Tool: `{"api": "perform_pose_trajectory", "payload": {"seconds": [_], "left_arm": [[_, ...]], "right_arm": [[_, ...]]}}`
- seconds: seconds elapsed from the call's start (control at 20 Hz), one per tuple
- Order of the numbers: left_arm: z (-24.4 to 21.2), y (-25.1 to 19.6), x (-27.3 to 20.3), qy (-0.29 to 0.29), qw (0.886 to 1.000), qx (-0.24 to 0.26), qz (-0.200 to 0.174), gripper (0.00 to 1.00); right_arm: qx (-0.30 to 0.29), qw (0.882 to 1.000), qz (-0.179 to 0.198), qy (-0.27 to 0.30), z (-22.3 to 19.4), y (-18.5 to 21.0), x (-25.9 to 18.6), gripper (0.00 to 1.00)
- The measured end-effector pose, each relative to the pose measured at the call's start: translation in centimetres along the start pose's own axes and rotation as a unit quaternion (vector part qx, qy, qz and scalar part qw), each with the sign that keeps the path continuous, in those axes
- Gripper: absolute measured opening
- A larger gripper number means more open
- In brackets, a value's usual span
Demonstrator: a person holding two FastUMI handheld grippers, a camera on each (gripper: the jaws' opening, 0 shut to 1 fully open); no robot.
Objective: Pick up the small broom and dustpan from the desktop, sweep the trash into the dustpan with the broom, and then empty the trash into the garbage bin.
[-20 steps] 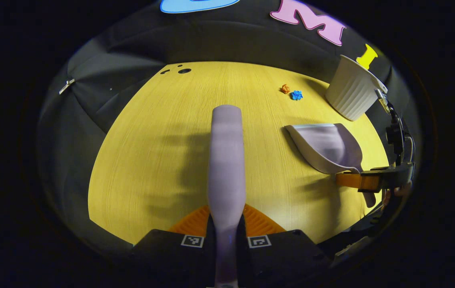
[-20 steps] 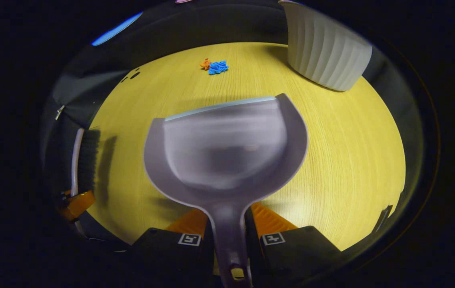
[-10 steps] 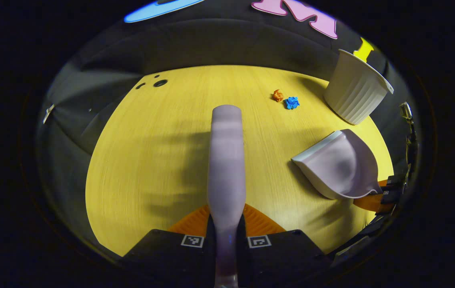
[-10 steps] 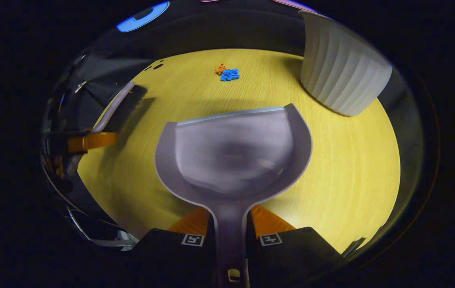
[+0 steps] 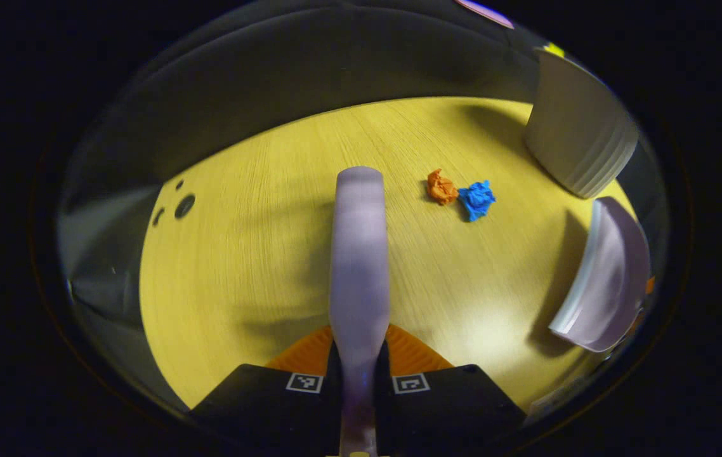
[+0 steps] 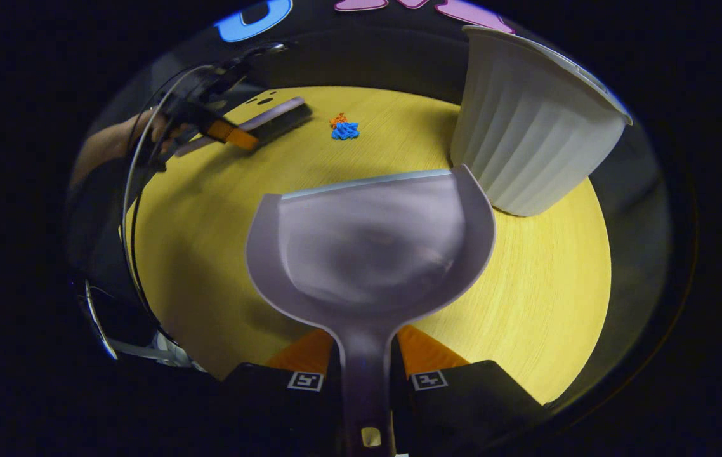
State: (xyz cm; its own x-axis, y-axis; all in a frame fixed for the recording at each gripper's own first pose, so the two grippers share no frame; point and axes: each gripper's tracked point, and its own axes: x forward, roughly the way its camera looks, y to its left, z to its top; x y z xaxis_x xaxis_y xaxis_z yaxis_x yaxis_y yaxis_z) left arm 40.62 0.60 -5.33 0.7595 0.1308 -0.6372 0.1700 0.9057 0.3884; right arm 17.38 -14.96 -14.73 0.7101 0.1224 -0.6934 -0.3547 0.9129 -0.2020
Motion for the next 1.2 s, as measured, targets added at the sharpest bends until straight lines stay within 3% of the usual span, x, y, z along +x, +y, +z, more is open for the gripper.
{"api": "perform_pose_trajectory", "payload": {"seconds": [0.2,0.3,0.35,0.55,0.75,0.8,0.95,1.1,1.15,1.2], "left_arm": [[5.5,-1.2,2.5,-0.034,0.989,0.146,-0.006,0.26],[6.6,-3.1,3.7,-0.035,0.981,0.191,-0.027,0.29],[6.9,-3.9,3.8,-0.035,0.977,0.209,-0.034,0.25],[7.1,-7.0,3.0,-0.035,0.963,0.255,-0.082,0.26],[4.0,-13.0,0.4,-0.015,0.952,0.260,-0.163,0.26],[3.5,-13.8,-0.2,-0.010,0.952,0.254,-0.170,0.26],[0.6,-18.8,-2.8,0.013,0.947,0.220,-0.235,0.26],[-0.5,-20.3,-4.0,0.023,0.947,0.213,-0.241,0.29],[-0.7,-20.8,-4.6,0.028,0.947,0.189,-0.259,0.23],[-1.3,-21.7,-5.4,0.037,0.943,0.168,-0.285,0.24]], "right_arm": [[-0.008,1.000,0.009,0.005,-0.8,-0.2,0.8,0.35],[-0.005,1.000,0.023,0.011,-1.1,0.4,1.2,0.35],[-0.003,1.000,0.029,0.012,-1.1,0.6,1.3,0.35],[-0.004,0.999,0.045,0.014,-1.0,1.3,1.8,0.35],[0.002,0.999,0.050,0.014,-1.1,1.4,1.9,0.35],[0.005,0.999,0.052,0.013,-1.1,1.4,1.9,0.35],[0.011,0.998,0.054,0.008,-1.1,1.6,1.9,0.36],[0.017,0.998,0.056,0.005,-1.1,1.6,2.0,0.35],[0.023,0.998,0.056,0.003,-1.0,1.7,2.0,0.35],[0.024,0.998,0.053,0.001,-1.0,1.6,2.2,0.35]]}}
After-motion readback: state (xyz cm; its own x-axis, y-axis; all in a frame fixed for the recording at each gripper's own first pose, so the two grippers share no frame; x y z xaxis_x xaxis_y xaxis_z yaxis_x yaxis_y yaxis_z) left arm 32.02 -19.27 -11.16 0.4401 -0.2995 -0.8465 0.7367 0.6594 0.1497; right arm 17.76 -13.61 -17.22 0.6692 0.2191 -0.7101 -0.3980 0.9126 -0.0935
